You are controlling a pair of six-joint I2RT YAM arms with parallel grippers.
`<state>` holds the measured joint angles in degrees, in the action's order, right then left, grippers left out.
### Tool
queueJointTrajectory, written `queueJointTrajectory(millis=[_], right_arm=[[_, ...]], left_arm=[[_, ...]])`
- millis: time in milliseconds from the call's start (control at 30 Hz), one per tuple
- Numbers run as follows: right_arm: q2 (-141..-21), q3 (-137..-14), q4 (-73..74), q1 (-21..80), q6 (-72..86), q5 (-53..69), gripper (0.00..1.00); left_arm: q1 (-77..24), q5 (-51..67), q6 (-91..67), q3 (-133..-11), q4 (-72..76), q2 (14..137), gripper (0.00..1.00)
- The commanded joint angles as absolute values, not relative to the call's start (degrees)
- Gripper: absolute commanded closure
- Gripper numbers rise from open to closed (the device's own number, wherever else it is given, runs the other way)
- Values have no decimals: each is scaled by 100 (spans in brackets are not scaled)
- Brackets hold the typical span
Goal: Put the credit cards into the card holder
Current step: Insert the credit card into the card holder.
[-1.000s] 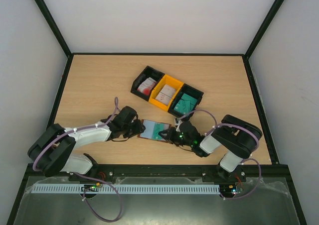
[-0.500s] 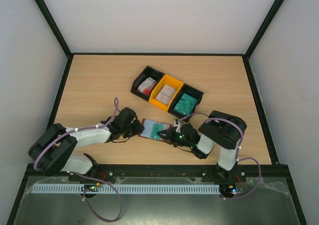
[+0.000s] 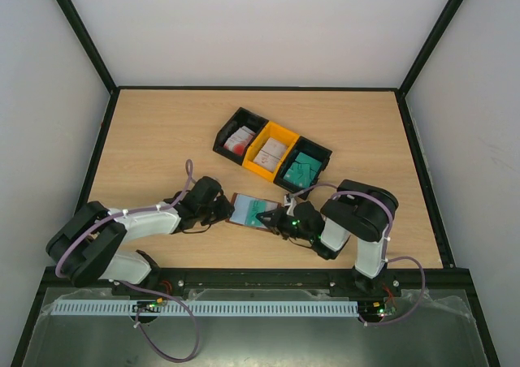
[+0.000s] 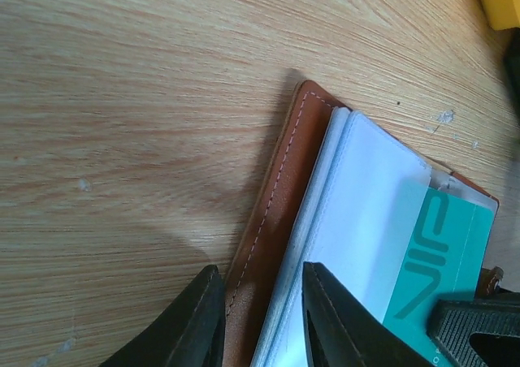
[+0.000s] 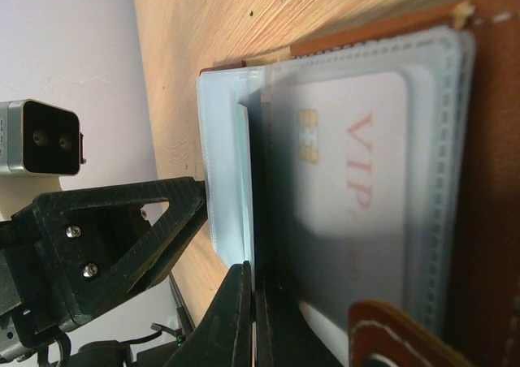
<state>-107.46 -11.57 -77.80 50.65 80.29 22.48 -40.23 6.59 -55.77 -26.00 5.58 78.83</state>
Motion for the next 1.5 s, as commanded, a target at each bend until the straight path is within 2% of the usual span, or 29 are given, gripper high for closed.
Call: queueJointTrajectory(millis=[0, 500, 700, 833, 1133, 1233, 1333, 1467], right_arm=[[-10674, -1235, -7563, 5098, 7837, 1872, 98], [-10845, -1612, -7147, 5329, 7744, 1901, 98], [-10854, -1769, -6863, 5348, 7717, 1899, 91], [-10830, -1899, -6650, 5368, 7682, 1914, 98], [-10945, -2120, -6440, 5428, 7667, 1940, 97], [-10575, -2143, -5765, 5436, 7400, 1762, 89], [-9991, -2192, -4817, 5448, 7096, 1428, 77], [-9413, -2449, -3417, 5462, 6757, 873, 54]], left_arm=[[-4052, 475, -5587, -2372, 105, 7998, 72], [-4091, 577, -5572, -2321, 221, 8002, 73], [-4130, 606, -5587, -2277, 264, 7969, 73], [-4140, 615, -5589, -2244, 294, 7940, 73], [-4157, 692, -5550, -2217, 397, 7909, 76], [-4162, 732, -5544, -2207, 430, 7883, 76], [-4166, 738, -5519, -2207, 439, 7826, 76], [-4166, 1036, -5467, -2235, 634, 7821, 75]])
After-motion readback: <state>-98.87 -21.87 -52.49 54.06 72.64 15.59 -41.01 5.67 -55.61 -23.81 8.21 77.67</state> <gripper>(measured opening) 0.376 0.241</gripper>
